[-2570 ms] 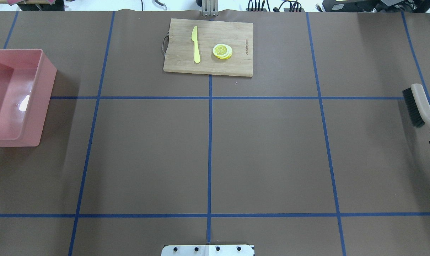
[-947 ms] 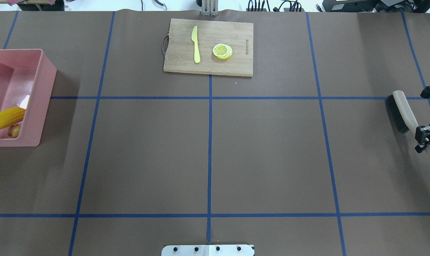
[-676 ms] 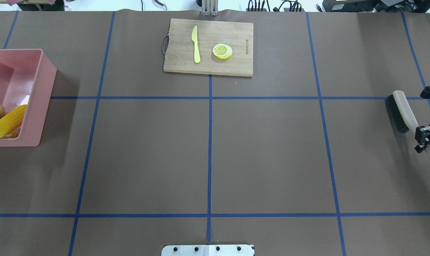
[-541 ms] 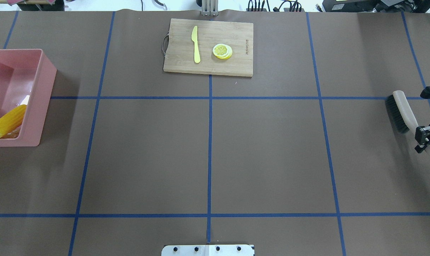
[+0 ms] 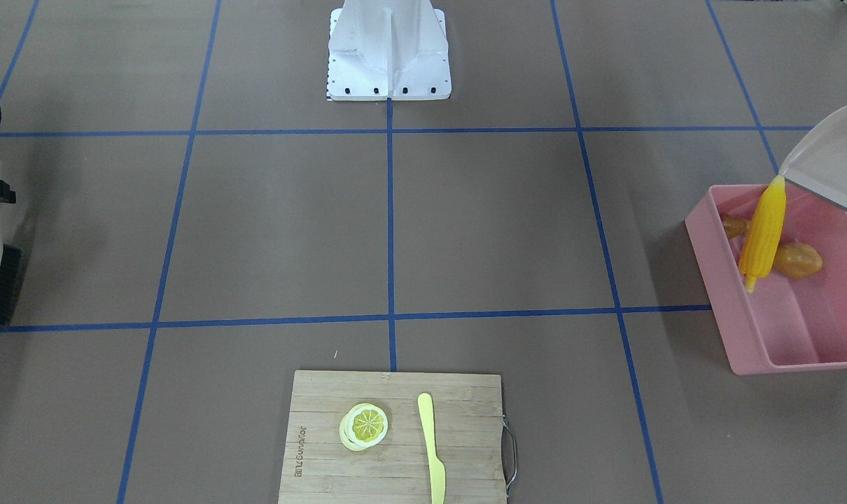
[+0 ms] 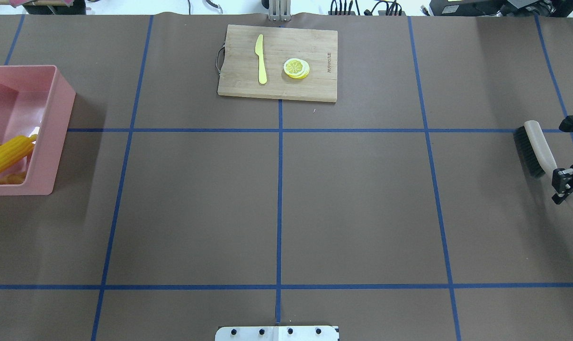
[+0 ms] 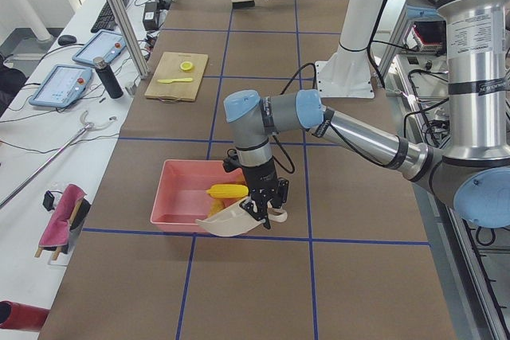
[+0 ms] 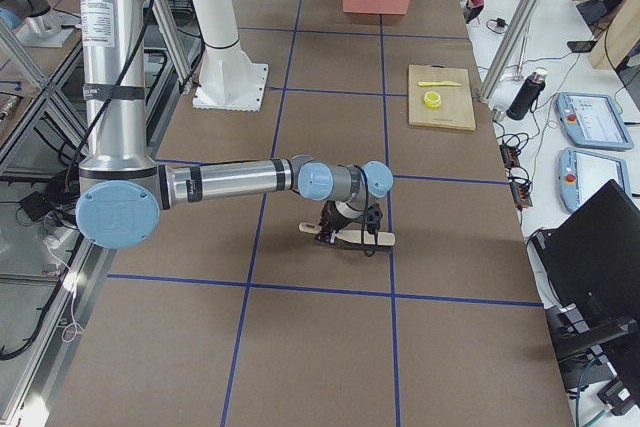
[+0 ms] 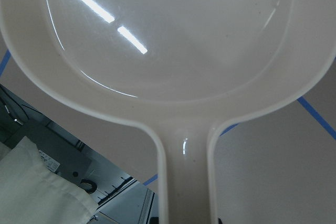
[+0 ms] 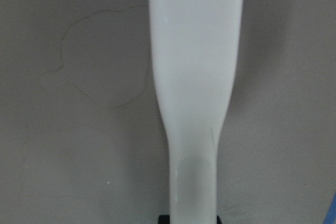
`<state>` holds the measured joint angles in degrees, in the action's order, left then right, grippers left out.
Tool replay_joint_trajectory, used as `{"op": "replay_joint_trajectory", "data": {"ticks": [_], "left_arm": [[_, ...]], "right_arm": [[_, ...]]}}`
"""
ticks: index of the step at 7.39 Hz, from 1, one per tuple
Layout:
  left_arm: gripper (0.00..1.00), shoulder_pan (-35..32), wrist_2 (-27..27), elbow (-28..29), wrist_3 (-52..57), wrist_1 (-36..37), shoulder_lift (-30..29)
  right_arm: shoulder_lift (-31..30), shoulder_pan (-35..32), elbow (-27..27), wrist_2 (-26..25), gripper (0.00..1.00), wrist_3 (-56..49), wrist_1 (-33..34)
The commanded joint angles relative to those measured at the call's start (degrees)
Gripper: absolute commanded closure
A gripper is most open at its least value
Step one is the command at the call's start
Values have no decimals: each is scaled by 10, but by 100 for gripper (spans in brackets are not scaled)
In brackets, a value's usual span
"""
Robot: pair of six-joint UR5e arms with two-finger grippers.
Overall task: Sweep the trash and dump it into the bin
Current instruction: 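Lower the empty dustpan with left gripper while right gripper sets down the brush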
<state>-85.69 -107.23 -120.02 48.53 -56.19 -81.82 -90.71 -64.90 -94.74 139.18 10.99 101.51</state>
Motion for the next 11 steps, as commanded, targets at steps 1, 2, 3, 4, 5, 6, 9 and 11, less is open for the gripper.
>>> {"op": "replay_joint_trajectory", "data": {"ticks": [1, 2, 3, 4, 5, 6, 9, 11], "left_arm": [[100, -66, 6, -26, 24, 2, 0], [100, -103, 28, -35, 64, 3, 0], [100, -128, 30, -39, 84, 10, -1], [100, -159, 24, -47, 96, 10, -14], [100, -189, -1, -58, 94, 7, -31], [100, -191, -43, -57, 66, -7, -49], [100, -166, -144, -52, -150, -31, -98], [100, -83, -188, -31, -304, -43, -149]], "right_arm": [[1, 1, 0, -1, 74, 5, 0], [0, 1, 0, -1, 74, 6, 0], [1, 2, 0, -1, 73, 17, 0], [1, 2, 0, -1, 71, 18, 0], [1, 3, 0, -1, 70, 18, 0], [1, 3, -1, 0, 45, 18, 0], [1, 2, -4, 0, 40, 18, -1], [10, 2, -4, -1, 19, 17, 0]]}}
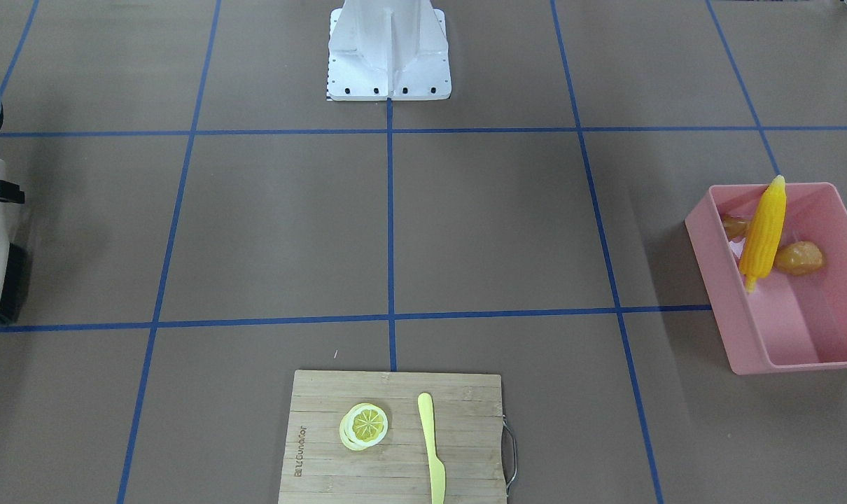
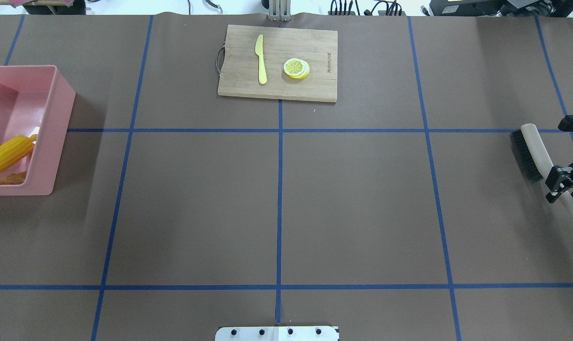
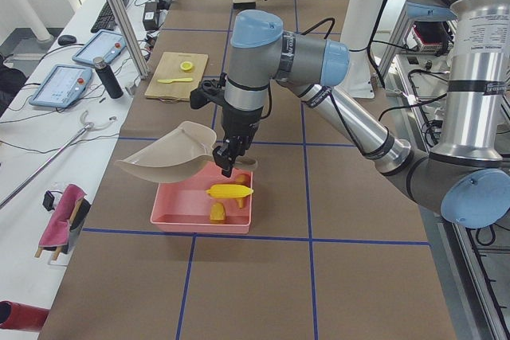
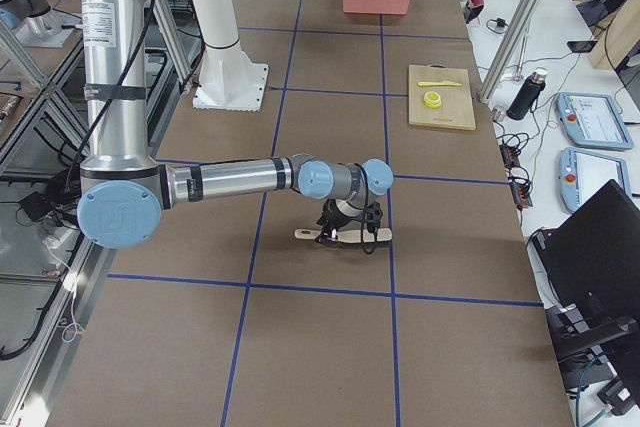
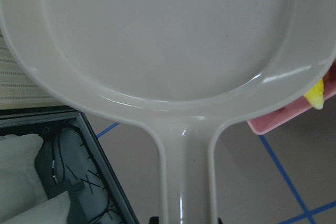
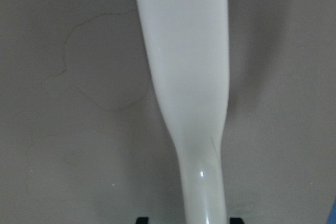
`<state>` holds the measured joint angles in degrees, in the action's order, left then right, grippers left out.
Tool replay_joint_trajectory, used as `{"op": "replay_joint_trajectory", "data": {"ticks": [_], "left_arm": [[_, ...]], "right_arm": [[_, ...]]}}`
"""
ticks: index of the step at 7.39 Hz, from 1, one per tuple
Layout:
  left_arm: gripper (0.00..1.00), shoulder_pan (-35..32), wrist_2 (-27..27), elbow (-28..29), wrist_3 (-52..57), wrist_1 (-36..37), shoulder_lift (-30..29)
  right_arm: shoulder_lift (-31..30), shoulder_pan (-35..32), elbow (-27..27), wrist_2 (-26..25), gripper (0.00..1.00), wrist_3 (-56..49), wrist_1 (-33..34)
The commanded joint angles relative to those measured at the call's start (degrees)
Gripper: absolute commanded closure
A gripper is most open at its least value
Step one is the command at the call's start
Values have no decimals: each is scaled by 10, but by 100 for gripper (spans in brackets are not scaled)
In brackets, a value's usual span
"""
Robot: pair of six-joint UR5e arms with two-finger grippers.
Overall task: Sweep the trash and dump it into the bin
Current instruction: 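Lower the empty dustpan with left gripper while right gripper sets down the brush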
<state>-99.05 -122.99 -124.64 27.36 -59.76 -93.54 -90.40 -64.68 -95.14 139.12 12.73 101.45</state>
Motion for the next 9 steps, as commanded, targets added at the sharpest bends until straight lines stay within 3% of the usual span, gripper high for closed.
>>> {"op": "replay_joint_trajectory", "data": {"ticks": [1, 4, 7, 9], "left_arm": [[100, 92, -34, 32, -117, -25, -78], [100, 257, -65, 38, -114, -128, -99], [100, 442, -58, 61, -118, -186, -123], [100, 473, -57, 105, -114, -245, -144]], "right_arm": [[12, -1, -3, -2, 0, -2, 1], [15, -81, -8, -30, 0, -78, 2], [26, -182, -22, -85, 0, -114, 1], [26, -197, -26, -131, 0, -131, 1]]}}
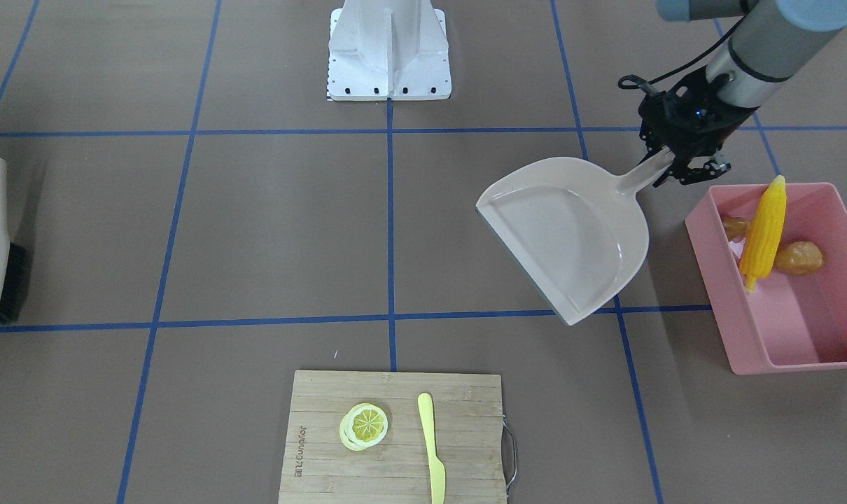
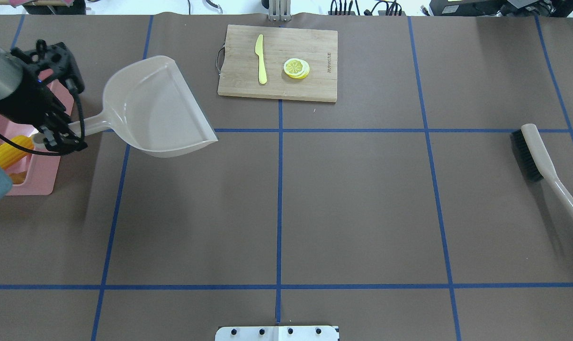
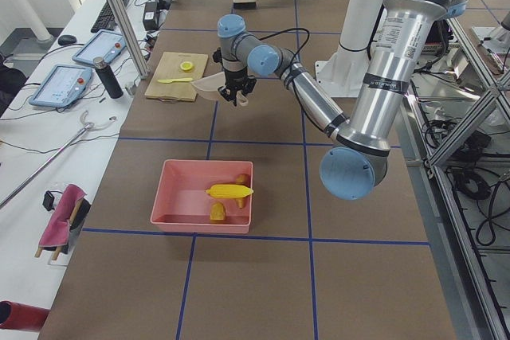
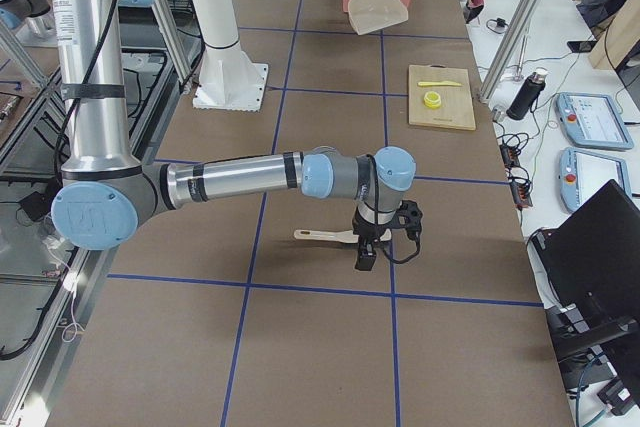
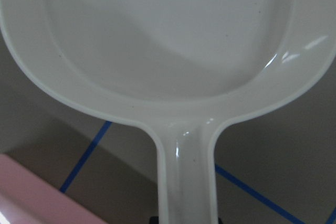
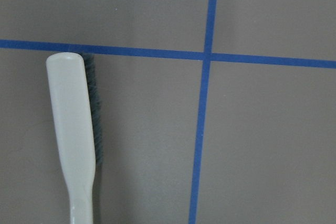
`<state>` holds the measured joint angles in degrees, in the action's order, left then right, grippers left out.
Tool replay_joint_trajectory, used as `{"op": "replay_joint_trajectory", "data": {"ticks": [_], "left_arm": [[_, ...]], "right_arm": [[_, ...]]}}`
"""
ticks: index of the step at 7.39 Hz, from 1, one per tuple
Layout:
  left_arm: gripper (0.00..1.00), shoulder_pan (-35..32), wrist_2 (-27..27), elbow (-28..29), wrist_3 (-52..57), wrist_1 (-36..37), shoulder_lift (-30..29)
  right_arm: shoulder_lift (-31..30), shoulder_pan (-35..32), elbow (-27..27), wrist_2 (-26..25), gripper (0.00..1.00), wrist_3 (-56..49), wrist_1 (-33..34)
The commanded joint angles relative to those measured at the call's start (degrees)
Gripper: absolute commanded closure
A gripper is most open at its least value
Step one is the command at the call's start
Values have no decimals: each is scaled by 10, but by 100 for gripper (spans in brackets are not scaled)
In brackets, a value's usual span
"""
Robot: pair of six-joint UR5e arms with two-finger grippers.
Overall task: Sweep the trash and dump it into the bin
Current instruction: 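Lower the empty dustpan with left gripper while right gripper sets down the brush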
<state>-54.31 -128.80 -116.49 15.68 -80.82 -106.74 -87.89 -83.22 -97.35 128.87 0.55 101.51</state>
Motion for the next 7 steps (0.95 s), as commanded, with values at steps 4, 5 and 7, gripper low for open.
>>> {"op": "replay_joint_trajectory", "data": {"ticks": [4, 5, 7], "left_arm": [[100, 118, 39, 115, 5, -213, -14], [100, 136, 39, 135, 6, -232, -19], [100, 156, 52, 153, 12, -247, -20]], "right_arm": [[-7, -13, -9, -66, 0, -5, 0], [-7, -13, -6, -64, 0, 0, -4], [-4, -11, -8, -67, 0, 0, -18]]}}
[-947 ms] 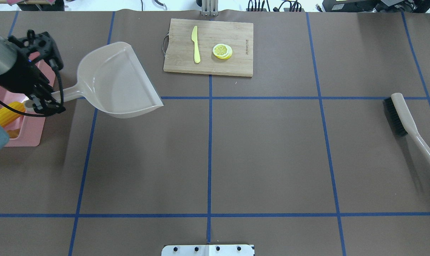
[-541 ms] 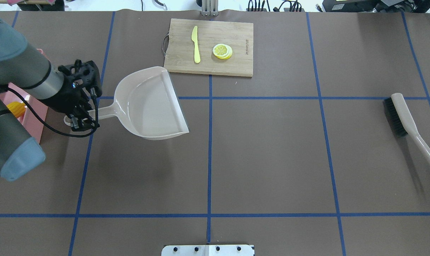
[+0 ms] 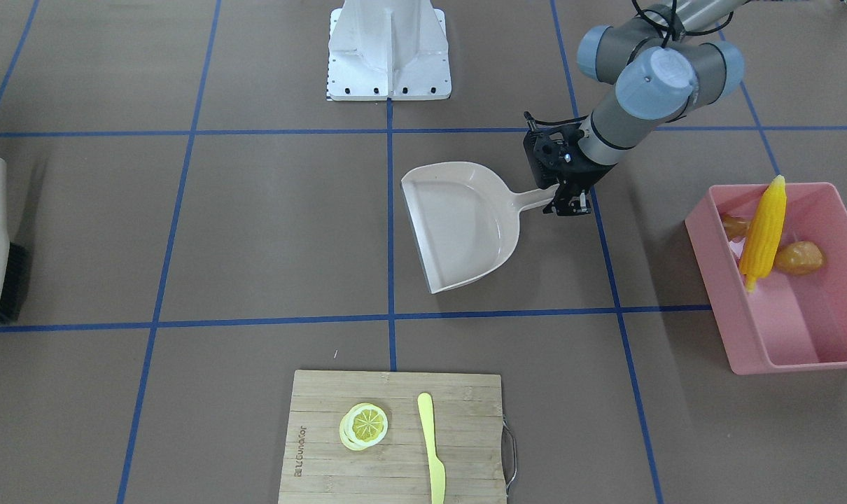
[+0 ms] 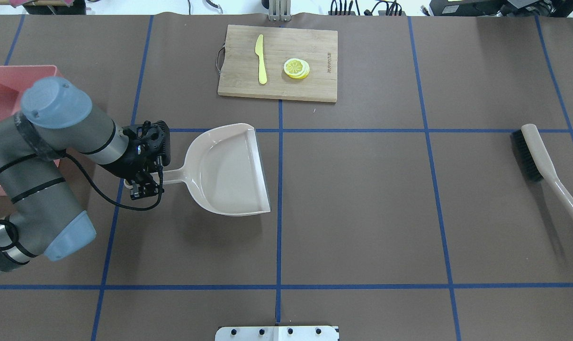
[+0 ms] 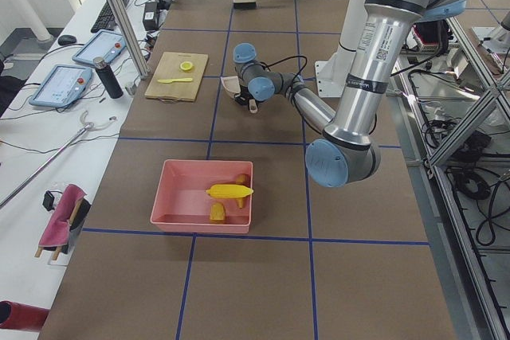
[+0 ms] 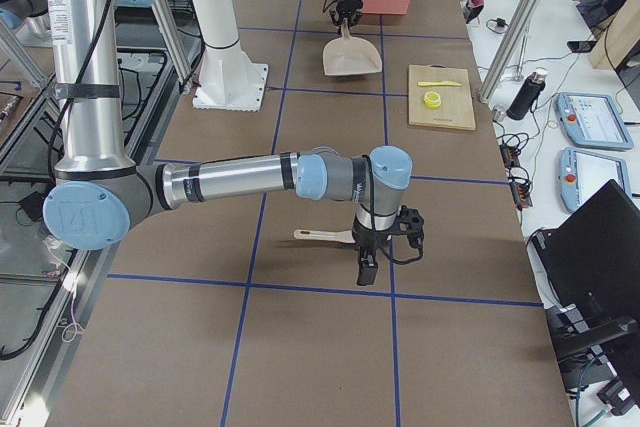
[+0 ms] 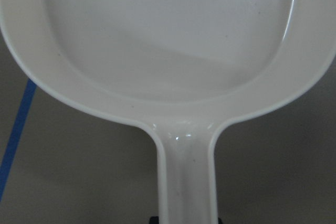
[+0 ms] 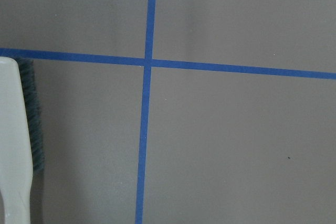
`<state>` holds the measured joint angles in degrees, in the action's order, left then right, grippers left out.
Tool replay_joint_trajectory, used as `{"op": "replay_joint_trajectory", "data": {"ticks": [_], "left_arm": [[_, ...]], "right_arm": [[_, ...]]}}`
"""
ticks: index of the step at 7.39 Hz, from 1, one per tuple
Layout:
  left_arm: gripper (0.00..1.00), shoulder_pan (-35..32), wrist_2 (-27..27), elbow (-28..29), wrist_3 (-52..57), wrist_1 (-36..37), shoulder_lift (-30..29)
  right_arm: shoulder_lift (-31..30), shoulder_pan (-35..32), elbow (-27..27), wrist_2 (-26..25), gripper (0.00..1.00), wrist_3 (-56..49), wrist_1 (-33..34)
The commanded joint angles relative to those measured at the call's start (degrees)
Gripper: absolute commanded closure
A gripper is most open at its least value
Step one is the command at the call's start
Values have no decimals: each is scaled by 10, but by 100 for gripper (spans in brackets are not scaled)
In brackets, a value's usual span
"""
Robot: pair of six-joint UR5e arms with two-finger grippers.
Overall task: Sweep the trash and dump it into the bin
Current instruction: 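Lower the empty dustpan with left gripper while right gripper sets down the brush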
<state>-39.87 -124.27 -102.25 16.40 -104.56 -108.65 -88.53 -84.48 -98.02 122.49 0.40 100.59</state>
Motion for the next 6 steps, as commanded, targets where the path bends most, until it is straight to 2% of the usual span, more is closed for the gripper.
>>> {"op": "replay_joint_trajectory", "data": {"ticks": [1, 3, 4, 5, 6], "left_arm": [[100, 16, 7, 16, 12, -10, 0], [100, 17, 7, 18, 12, -11, -2], [60, 17, 8, 19, 12, -10, -2], [2, 16, 7, 18, 12, -9, -1], [2, 16, 5, 14, 10, -10, 0]], "right_arm": [[2, 2, 14, 3, 0, 6, -32], [-1, 2, 16, 28, 0, 7, -44], [-2, -2, 13, 47, 0, 1, -44], [-21, -8, 14, 84, 0, 0, -44], [-35, -23, 14, 101, 0, -10, -45]]}}
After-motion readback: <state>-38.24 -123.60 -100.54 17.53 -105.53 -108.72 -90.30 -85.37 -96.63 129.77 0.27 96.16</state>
